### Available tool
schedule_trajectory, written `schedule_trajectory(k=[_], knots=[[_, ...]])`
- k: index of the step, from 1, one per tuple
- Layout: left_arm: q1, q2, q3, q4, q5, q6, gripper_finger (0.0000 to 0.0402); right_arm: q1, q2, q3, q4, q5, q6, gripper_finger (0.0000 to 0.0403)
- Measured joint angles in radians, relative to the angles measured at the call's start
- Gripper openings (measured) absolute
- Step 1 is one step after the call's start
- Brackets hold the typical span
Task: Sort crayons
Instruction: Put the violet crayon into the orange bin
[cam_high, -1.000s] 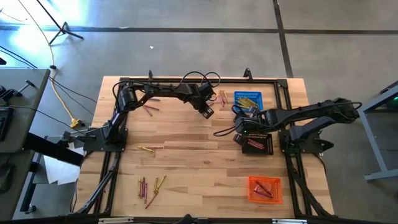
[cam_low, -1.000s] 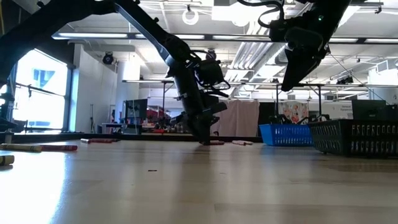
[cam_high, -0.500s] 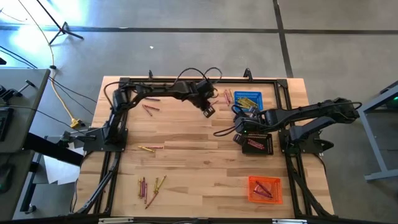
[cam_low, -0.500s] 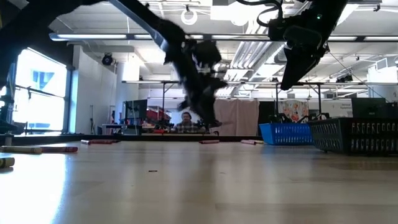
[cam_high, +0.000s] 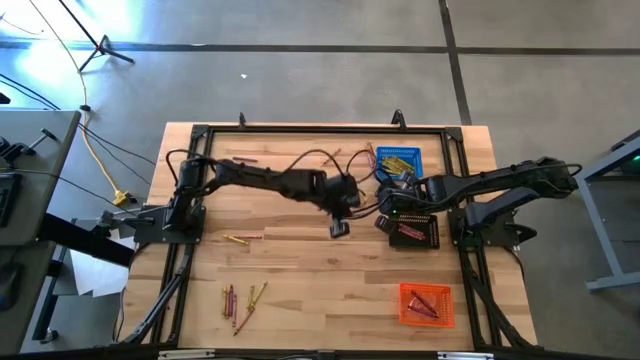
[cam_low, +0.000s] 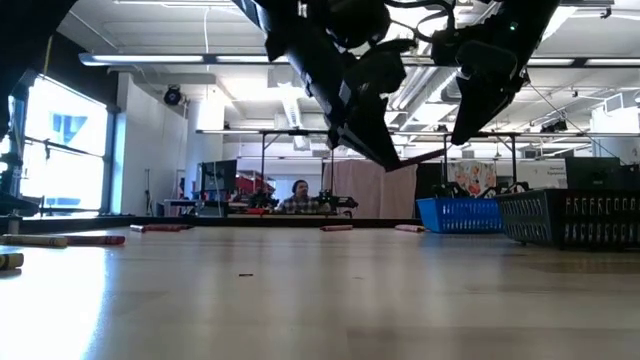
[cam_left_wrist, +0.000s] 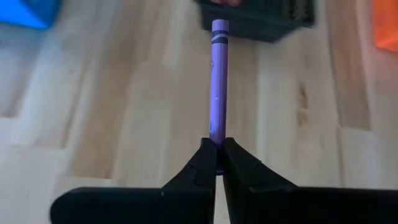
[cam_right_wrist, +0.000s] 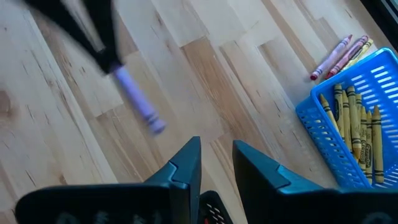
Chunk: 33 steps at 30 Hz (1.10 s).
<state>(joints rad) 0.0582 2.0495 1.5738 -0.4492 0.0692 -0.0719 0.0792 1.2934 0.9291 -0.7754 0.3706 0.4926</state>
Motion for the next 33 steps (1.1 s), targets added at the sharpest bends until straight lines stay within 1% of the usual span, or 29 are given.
schedule_trajectory(k=[2, 5, 11, 13, 15, 18, 21, 25, 29, 33], knots=[[-0.023, 0.0, 0.0, 0.0, -0.001, 0.011, 0.0001, -0.003, 0.0, 0.0, 0.026, 0.003, -0.001, 0.0078], [-0.047, 0.0, 0.001, -0.001, -0.002, 0.013, 0.0001, -0.007, 0.0, 0.0, 0.066, -0.002, 0.052, 0.0078], [-0.061, 0.0, 0.002, -0.001, -0.004, -0.005, 0.0001, -0.006, 0.002, -0.001, 0.186, 0.01, 0.111, 0.0078], [-0.061, 0.0, 0.002, -0.001, -0.004, -0.024, 0.0001, -0.007, 0.002, -0.001, 0.222, 0.01, 0.09, 0.0078], [-0.061, 0.0, 0.002, -0.004, -0.004, -0.033, 0.0001, -0.007, 0.002, -0.001, 0.251, 0.022, 0.027, 0.0078], [-0.061, 0.0, 0.002, -0.002, -0.004, -0.047, 0.0001, -0.007, 0.003, -0.001, 0.25, 0.049, -0.037, 0.0078], [-0.061, 0.0, 0.002, -0.007, -0.004, -0.047, 0.0001, -0.007, 0.003, -0.001, 0.206, 0.135, 0.0, 0.0078], [-0.06, 0.0, 0.002, -0.033, -0.008, -0.036, 0.0001, -0.008, 0.003, -0.001, 0.114, 0.222, -0.049, 0.0078], [-0.057, 0.0, 0.002, -0.048, -0.037, -0.03, 0.0001, -0.008, 0.003, -0.001, 0.102, 0.205, -0.159, 0.0078], [-0.047, 0.0, 0.002, -0.051, -0.073, -0.029, 0.0001, -0.008, 0.003, -0.001, 0.102, 0.216, -0.145, 0.0078]])
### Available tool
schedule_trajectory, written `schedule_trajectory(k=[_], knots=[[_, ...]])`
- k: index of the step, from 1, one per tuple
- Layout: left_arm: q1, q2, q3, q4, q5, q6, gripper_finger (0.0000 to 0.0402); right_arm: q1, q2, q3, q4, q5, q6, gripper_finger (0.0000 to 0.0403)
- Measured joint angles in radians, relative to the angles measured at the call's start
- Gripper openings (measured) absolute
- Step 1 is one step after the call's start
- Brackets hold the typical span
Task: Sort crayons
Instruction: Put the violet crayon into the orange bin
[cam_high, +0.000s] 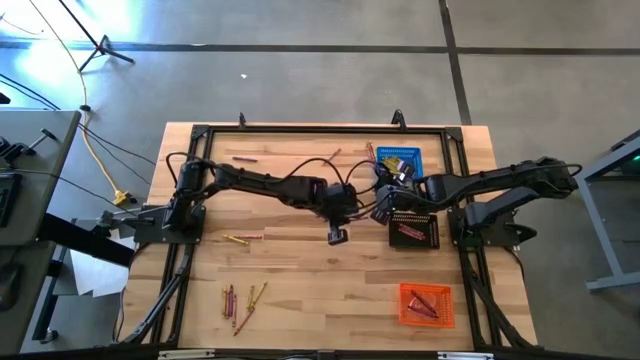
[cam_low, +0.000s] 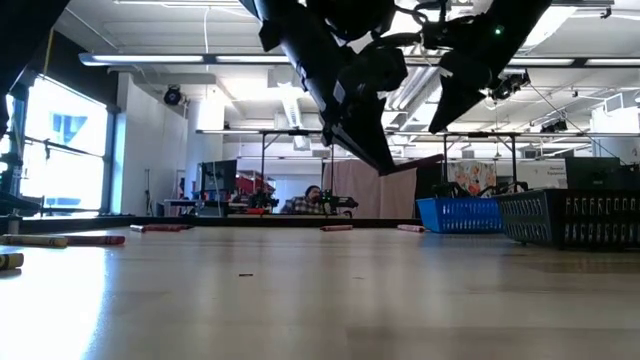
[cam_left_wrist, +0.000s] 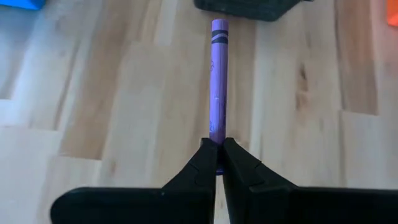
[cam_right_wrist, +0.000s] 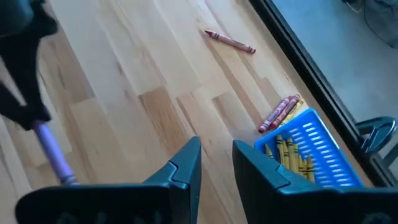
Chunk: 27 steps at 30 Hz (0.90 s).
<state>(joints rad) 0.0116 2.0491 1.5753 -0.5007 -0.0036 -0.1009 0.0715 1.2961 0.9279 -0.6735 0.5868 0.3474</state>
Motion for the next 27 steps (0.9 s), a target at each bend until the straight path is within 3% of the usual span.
schedule_trajectory(k=[8, 13, 17, 21, 24, 27], knots=[[0.044, 0.0, 0.0, 0.0, -0.005, -0.026, 0.0001, 0.0, 0.0, 0.0, 0.013, -0.19, 0.092, 0.0078], [0.062, -0.001, 0.001, -0.003, -0.005, -0.026, 0.0001, 0.0, 0.0, 0.002, 0.039, -0.214, 0.119, 0.0078], [0.075, -0.001, 0.002, -0.024, -0.005, -0.038, 0.0001, -0.011, -0.045, 0.065, -0.123, -0.132, 0.124, 0.0078], [0.083, -0.001, 0.002, -0.073, -0.009, -0.053, 0.0001, -0.028, -0.202, 0.148, -0.358, -0.012, 0.201, 0.0078], [0.095, -0.001, 0.002, -0.069, -0.027, -0.054, 0.0001, -0.028, -0.37, 0.141, -0.399, 0.063, 0.276, 0.0078], [0.108, -0.001, 0.002, -0.017, -0.031, -0.033, 0.0001, -0.025, -0.526, 0.037, -0.359, 0.109, 0.389, 0.0078]])
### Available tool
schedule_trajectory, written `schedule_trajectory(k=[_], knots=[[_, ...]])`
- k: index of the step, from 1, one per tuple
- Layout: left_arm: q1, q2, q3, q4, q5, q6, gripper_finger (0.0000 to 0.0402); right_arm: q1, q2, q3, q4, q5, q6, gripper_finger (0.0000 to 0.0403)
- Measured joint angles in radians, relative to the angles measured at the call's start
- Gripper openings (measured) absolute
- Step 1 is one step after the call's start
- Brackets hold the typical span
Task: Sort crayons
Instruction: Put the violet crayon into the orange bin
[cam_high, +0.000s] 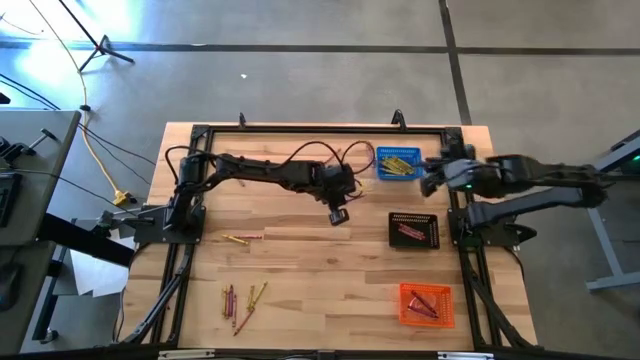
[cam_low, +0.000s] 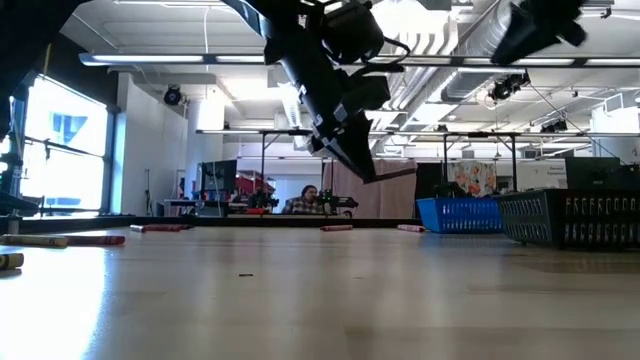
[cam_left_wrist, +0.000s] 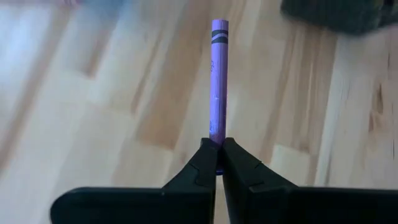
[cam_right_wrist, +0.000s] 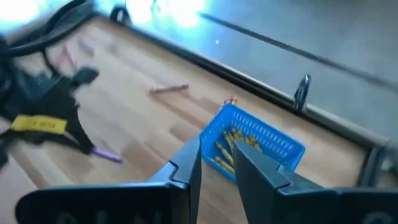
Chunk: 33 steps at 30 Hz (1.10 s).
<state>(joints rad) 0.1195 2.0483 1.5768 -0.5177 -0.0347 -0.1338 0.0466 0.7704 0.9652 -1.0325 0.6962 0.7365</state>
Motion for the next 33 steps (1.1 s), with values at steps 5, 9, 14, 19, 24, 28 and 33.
schedule_trajectory(k=[5, 9, 14, 19, 24, 28, 33], knots=[[0.016, 0.0, 0.0, 0.208, -0.001, 0.039, 0.0001, 0.037, -0.144, -0.322, 0.384, -0.038, 0.02, 0.0078], [0.031, -0.001, 0.0, 0.373, 0.0, 0.027, 0.0001, 0.061, -0.163, -0.524, 0.831, -0.059, -0.113, 0.0078], [0.053, -0.001, 0.0, 0.442, -0.004, -0.031, 0.0001, 0.095, -0.162, -0.631, 1.137, -0.057, -0.231, 0.0078], [0.063, -0.001, 0.0, 0.454, -0.051, -0.047, 0.0001, 0.128, -0.162, -0.641, 1.164, -0.016, -0.248, 0.0078], [0.064, -0.001, 0.0, 0.512, -0.075, -0.048, 0.0001, 0.133, -0.162, -0.641, 1.163, -0.013, -0.245, 0.0081], [0.06, -0.001, 0.0, 0.55, -0.074, -0.047, 0.0001, 0.13, -0.162, -0.641, 1.164, -0.016, -0.239, 0.0101], [0.046, -0.001, 0.0, 0.569, -0.073, -0.047, 0.0001, 0.128, -0.161, -0.641, 1.168, -0.014, -0.239, 0.014]])
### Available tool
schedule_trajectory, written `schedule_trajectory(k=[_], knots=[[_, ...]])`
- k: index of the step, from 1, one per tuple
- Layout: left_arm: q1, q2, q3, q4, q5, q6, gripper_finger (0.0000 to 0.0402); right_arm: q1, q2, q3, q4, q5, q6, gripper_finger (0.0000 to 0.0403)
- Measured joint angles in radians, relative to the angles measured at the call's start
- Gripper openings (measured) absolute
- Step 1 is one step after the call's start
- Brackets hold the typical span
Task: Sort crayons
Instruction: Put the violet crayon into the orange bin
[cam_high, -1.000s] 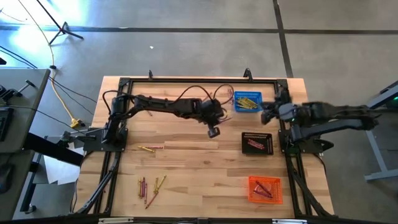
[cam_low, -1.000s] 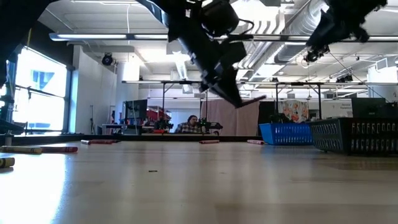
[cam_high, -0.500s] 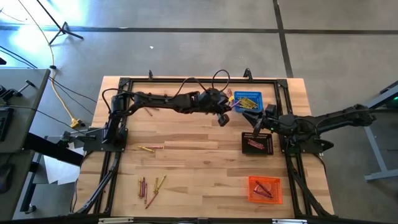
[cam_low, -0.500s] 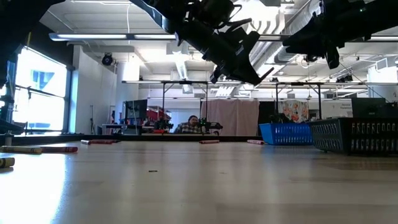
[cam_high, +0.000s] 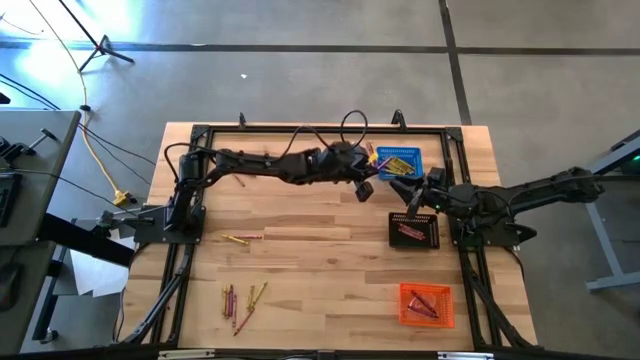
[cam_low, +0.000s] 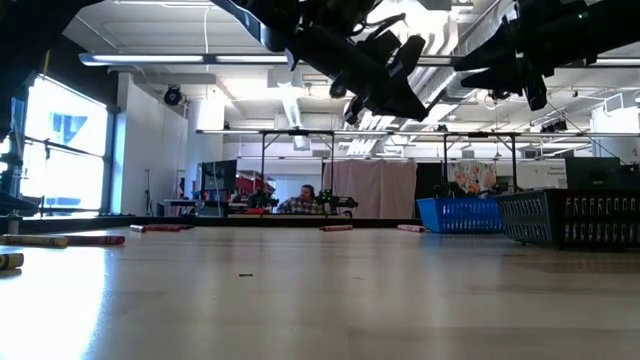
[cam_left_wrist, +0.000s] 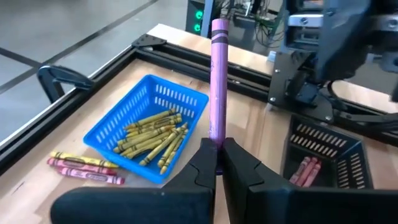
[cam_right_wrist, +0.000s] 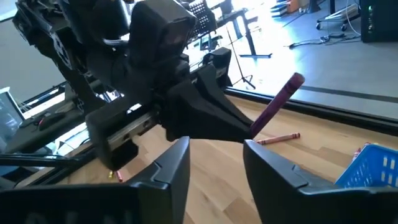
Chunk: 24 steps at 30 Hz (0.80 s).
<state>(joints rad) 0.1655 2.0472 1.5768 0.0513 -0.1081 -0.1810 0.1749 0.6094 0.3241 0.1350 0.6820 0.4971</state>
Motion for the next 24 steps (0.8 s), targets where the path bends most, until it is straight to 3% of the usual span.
schedule_trajectory(k=[9, 24], knots=[[-0.036, 0.0, 0.0, 0.015, -0.006, 0.026, 0.0001, 0.0, 0.0, 0.0, 0.013, 0.072, 0.026, 0.019], [-0.068, 0.0, 0.03, 0.028, -0.007, 0.075, 0.0001, -0.011, 0.003, 0.0, 0.014, 0.137, 0.08, 0.0193]])
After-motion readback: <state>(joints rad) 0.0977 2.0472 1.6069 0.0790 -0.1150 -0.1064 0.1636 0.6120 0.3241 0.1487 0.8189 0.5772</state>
